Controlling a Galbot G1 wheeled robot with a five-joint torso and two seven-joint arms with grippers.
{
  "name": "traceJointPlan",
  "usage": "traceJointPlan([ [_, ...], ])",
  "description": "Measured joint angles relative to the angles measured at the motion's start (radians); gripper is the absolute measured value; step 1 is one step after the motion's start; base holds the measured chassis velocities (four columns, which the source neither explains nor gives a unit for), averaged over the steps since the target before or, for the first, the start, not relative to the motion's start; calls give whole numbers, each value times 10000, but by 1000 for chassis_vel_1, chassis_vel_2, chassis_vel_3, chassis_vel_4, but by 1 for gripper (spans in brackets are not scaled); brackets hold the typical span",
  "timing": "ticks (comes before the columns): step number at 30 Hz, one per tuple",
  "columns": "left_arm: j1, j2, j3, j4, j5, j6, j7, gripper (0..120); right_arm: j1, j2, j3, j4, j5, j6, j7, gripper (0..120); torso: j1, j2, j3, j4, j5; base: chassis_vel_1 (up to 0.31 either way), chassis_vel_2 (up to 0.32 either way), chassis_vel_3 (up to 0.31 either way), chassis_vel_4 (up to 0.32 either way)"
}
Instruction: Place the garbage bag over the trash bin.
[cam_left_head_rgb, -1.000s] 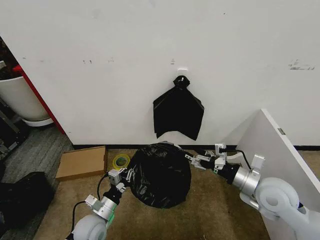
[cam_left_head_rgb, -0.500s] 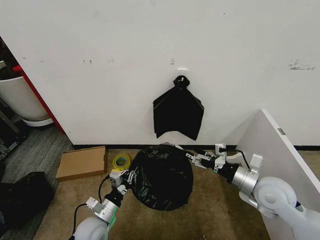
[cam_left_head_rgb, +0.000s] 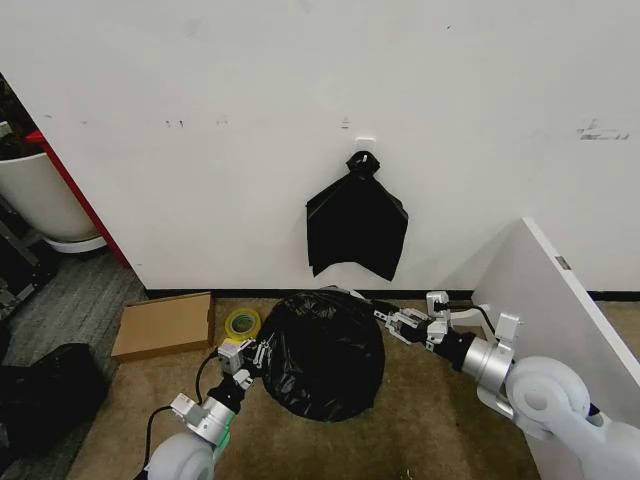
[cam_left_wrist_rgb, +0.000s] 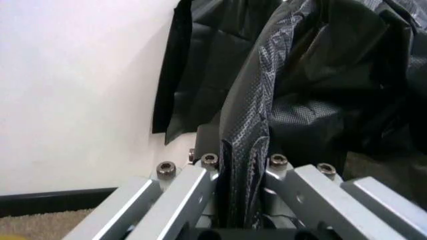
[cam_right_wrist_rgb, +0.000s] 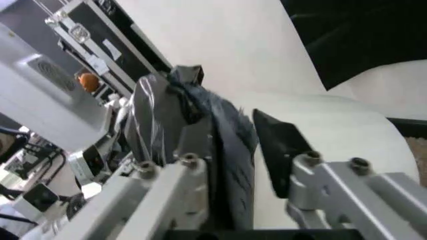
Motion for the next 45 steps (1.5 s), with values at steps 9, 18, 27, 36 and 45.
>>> traceJointPlan([
  [9, -14, 28, 24, -71, -16, 4, 15, 3, 61, 102, -64, 163, -45, 26, 249, 0, 0, 0, 0, 0, 0, 0, 0, 0, 0],
  [18, 55, 79, 30, -252, 24, -16, 108, 3, 273, 197, -120, -192, -91, 194, 628, 0, 0, 0, 0, 0, 0, 0, 0, 0, 0],
  [27, 53, 52, 83, -436, 233, -129, 150, 3, 285, 280, -331, -756, -805, 190, 797, 0, 0, 0, 0, 0, 0, 0, 0, 0, 0],
  [36, 70, 50, 105, -503, 396, -201, 257, 3, 288, 363, -333, -1056, -1109, 264, 883, 0, 0, 0, 0, 0, 0, 0, 0, 0, 0],
  [45, 63, -93, 123, -480, 422, -87, -129, 3, 66, 408, -179, -1027, -1473, 526, 653, 8, 0, 0, 0, 0, 0, 0, 0, 0, 0],
])
